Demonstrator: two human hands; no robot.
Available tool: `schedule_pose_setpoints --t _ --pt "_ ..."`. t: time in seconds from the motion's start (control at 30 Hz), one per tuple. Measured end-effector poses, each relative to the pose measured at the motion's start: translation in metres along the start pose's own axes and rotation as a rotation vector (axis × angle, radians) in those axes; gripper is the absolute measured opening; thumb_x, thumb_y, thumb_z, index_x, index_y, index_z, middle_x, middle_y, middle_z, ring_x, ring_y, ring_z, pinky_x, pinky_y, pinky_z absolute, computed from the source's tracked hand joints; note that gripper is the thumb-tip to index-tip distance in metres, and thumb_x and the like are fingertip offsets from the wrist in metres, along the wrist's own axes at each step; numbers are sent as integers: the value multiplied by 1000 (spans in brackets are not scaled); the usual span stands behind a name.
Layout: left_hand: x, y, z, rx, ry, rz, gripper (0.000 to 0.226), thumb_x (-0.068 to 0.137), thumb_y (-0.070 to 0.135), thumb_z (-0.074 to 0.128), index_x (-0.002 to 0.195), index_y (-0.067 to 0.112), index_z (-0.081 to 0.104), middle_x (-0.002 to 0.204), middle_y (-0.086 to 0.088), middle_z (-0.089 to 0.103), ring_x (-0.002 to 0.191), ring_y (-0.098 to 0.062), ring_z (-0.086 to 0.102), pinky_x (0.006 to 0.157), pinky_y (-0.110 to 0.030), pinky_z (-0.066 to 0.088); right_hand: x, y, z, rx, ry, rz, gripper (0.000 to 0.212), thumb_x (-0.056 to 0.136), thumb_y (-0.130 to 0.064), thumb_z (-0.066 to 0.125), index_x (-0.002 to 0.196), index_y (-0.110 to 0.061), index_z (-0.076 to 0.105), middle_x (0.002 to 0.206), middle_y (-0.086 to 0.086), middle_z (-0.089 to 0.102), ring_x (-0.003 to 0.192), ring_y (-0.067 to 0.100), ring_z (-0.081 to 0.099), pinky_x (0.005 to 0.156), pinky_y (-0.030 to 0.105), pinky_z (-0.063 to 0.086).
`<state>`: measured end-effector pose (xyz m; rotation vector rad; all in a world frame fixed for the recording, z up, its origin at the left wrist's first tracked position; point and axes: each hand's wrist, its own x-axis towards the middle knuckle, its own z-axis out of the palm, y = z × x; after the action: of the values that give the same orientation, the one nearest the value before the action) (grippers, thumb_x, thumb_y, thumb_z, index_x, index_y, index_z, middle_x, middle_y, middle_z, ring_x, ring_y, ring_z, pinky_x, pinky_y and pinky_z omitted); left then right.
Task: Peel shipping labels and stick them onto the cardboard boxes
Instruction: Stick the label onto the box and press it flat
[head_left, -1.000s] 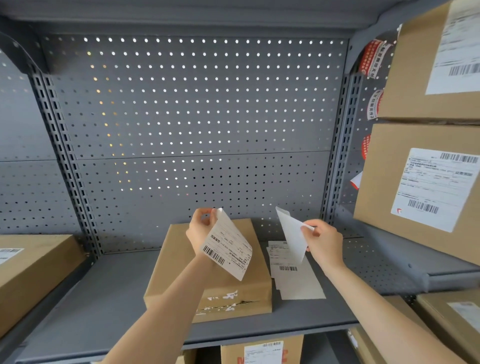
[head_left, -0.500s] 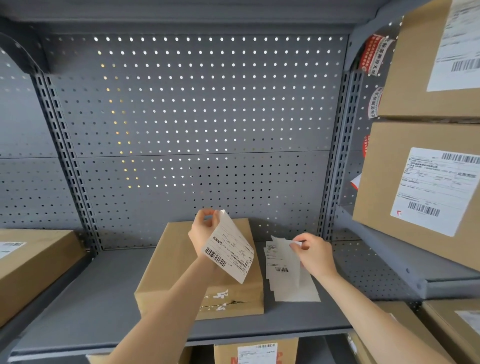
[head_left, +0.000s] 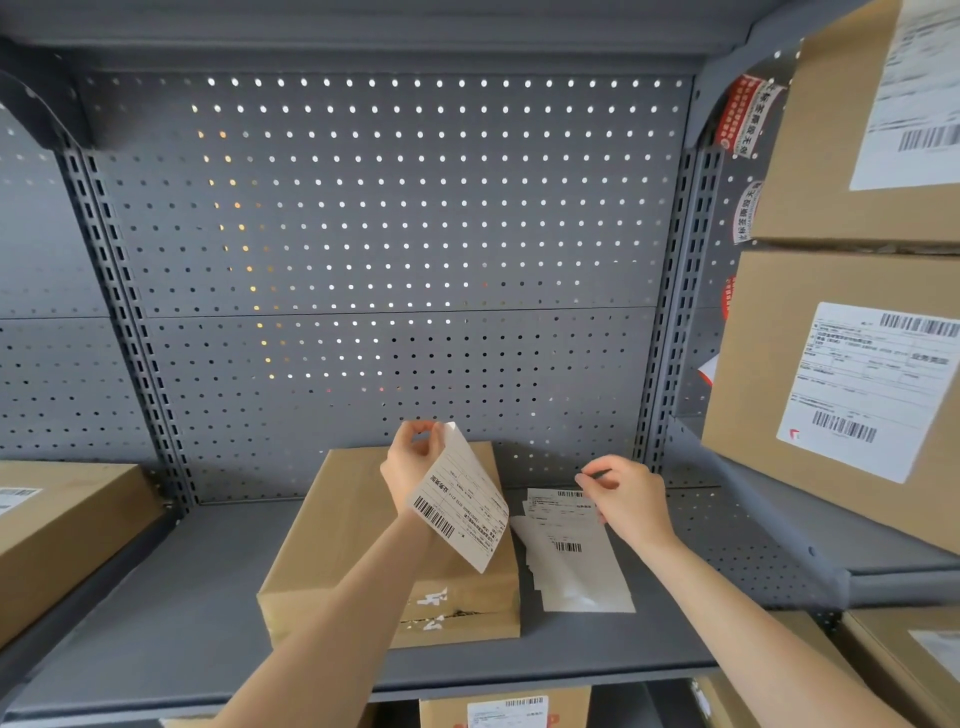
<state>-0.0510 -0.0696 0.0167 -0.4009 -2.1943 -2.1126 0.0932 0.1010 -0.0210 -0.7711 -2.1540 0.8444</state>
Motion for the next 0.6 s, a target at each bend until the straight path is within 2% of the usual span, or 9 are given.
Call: schedule_pose_setpoints --t 0.07,0.2,0.3,0.4,0.47,0.6 --pt "1 0 1 -7 -2 -16 12 92 28 55 90 18 60 77 2 64 60 -15 59 62 -27 48 3 -7 -1 20 1 -14 8 84 -23 69 88 -16 71 69 -3 72 56 10 65 66 31 58" --pt "2 6 1 -11 -7 -21 9 91 27 55 89 20 61 79 1 65 61 -10 60 55 -21 45 5 -31 0 89 -23 -31 7 85 -23 68 88 -17 70 72 -1 73 55 16 67 60 29 59" --pt "5 11 -3 -6 -33 -17 9 89 27 56 90 21 62 81 -1 68 60 -10 60 53 -21 42 8 -51 4 129 -63 -89 4 84 -25 68 88 -23 70 80 -4 74 62 12 68 64 30 59" --pt "8 18 -10 -11 -57 -21 8 87 26 58 88 21 63 81 -1 69 60 -10 60 52 -21 41 13 -75 9 138 -127 -203 11 85 -25 68 96 -24 71 88 -11 72 73 1 62 72 18 50" --pt "10 23 -15 -19 -61 -24 7 86 25 58 87 20 63 78 2 67 60 -7 59 52 -20 40 15 -94 12 100 -178 -306 17 87 -24 66 103 -26 70 92 -16 68 80 4 61 72 9 42" --pt "16 25 -30 -12 -78 -20 6 83 28 60 80 25 64 75 5 69 62 -9 63 55 -22 45 18 -131 25 24 -337 -505 30 88 -17 65 114 -32 66 107 -19 57 90 7 53 71 18 46"
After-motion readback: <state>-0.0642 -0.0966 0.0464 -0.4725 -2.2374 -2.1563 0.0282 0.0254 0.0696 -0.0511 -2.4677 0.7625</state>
